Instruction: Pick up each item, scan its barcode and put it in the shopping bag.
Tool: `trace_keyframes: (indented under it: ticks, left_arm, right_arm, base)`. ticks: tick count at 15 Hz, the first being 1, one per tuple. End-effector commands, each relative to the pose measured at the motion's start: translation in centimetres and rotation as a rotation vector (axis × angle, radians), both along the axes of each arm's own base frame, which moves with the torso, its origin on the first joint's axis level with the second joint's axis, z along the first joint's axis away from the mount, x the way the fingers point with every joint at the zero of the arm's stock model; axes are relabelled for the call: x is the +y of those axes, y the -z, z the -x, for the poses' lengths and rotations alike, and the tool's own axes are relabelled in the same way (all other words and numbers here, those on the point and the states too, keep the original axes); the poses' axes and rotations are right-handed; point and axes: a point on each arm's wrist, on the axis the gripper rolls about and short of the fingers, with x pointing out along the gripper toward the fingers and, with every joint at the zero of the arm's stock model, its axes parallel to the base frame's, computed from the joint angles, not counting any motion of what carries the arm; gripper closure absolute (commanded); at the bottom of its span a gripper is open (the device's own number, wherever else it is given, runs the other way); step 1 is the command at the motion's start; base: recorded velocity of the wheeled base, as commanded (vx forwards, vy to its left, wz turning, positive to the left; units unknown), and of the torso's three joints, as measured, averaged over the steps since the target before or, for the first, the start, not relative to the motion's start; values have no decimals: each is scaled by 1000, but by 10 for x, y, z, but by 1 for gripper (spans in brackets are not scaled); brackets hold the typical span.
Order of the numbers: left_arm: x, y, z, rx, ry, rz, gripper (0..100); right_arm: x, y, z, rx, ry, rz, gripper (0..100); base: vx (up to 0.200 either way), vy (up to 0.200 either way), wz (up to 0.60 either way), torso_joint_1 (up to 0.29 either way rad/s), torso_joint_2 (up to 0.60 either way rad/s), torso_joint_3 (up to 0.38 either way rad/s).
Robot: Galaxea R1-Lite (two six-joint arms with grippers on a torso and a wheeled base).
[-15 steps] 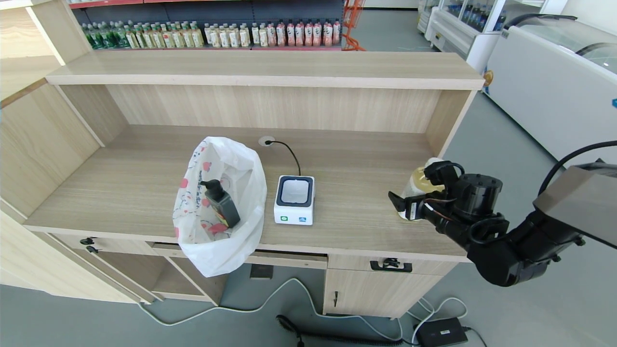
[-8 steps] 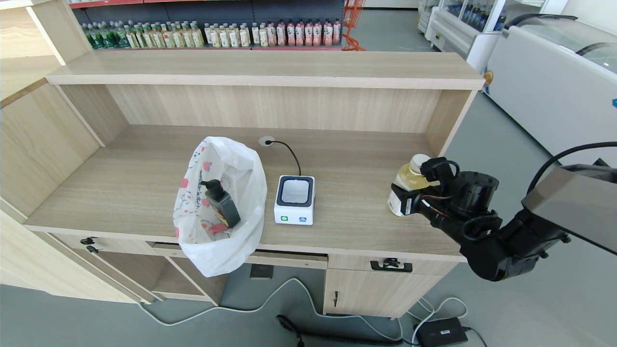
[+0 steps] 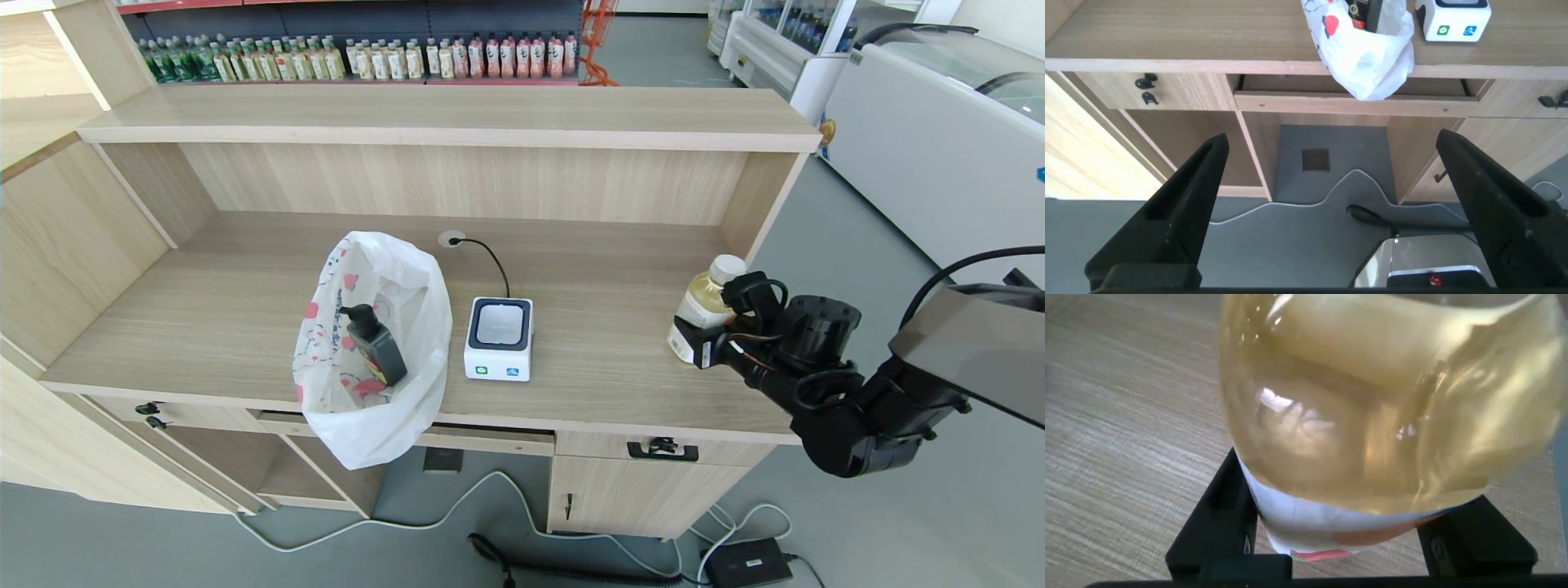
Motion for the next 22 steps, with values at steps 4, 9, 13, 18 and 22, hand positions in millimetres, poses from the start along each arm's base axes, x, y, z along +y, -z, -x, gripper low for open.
trace_keyframes:
  ticks: [4, 9, 13, 18, 22]
  left_arm:
    - [0, 0, 0, 0, 0, 0, 0]
    - [0, 0, 0, 0, 0, 0, 0]
    - [0, 0, 0, 0, 0, 0, 0]
    - [0, 0, 0, 0, 0, 0, 0]
    - [0, 0, 0, 0, 0, 0, 0]
  right_arm:
    - [-15, -76, 24, -99, -15, -119, 100]
    - [-23, -184, 111, -57, -188, -345, 100]
    - [-16, -218, 208, 182, -527, -444, 100]
    - [10, -233, 292, 309, -888, -417, 100]
    - [16, -253, 316, 366, -1021, -384, 100]
  base:
    - [0, 0, 0, 0, 0, 0]
    - [0, 0, 0, 0, 0, 0]
    - [0, 0, 0, 0, 0, 0]
    - [0, 0, 0, 0, 0, 0]
    - [0, 0, 0, 0, 0, 0]
